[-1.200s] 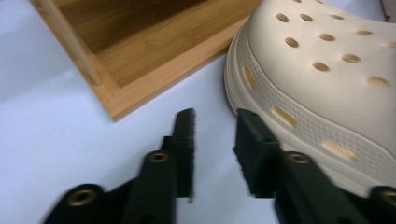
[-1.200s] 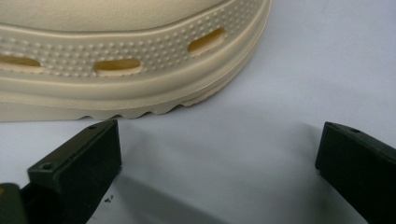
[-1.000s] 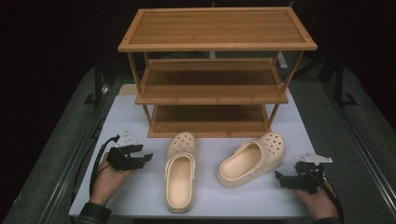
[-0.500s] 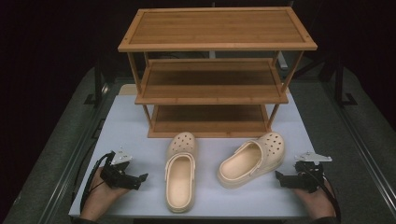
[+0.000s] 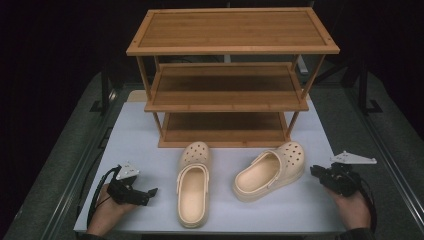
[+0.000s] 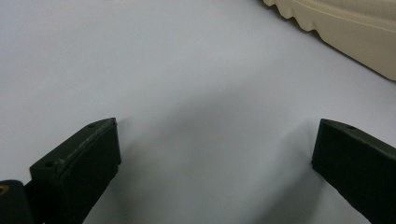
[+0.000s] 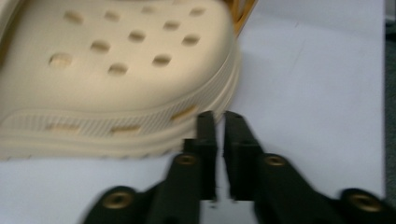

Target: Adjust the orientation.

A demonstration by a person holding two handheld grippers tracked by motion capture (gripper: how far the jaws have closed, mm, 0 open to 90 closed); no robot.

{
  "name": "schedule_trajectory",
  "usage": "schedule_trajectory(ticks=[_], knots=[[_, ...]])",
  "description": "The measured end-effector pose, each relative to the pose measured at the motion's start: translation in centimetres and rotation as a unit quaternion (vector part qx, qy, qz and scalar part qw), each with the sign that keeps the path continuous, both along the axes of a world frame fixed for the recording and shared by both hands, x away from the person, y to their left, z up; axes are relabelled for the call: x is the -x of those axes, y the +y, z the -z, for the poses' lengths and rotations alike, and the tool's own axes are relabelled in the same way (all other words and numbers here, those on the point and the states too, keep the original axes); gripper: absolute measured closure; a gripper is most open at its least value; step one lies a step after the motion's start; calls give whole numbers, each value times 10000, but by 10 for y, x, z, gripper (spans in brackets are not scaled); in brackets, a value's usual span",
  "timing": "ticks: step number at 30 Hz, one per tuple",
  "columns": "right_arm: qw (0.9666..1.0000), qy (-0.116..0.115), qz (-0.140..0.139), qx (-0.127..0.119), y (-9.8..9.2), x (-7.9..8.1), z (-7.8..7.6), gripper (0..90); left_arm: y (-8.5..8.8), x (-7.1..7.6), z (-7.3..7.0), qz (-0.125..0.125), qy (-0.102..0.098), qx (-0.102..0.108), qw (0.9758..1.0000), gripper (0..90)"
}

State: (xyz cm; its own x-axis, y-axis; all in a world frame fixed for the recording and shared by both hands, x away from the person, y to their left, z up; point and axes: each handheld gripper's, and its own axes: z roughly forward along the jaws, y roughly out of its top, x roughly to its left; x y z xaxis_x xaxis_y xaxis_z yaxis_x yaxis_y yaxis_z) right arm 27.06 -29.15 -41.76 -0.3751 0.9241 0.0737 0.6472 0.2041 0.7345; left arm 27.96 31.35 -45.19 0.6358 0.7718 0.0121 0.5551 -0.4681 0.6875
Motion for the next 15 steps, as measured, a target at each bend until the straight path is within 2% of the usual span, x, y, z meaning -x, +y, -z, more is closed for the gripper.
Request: schedule_trajectory(ticks=[7,11,15], knots=[[9999,-113,31,-82,-2,-36,-15,899,0,0,0,5,6,-8,10000,4],[9998,-140,24,-132,-2,-60,-15,899,0,0,0,6,0,-7,10000,4],[9997,-161,-4,-177,-3,-76,-13,899,0,0,0,10,-2,-17,10000,4]])
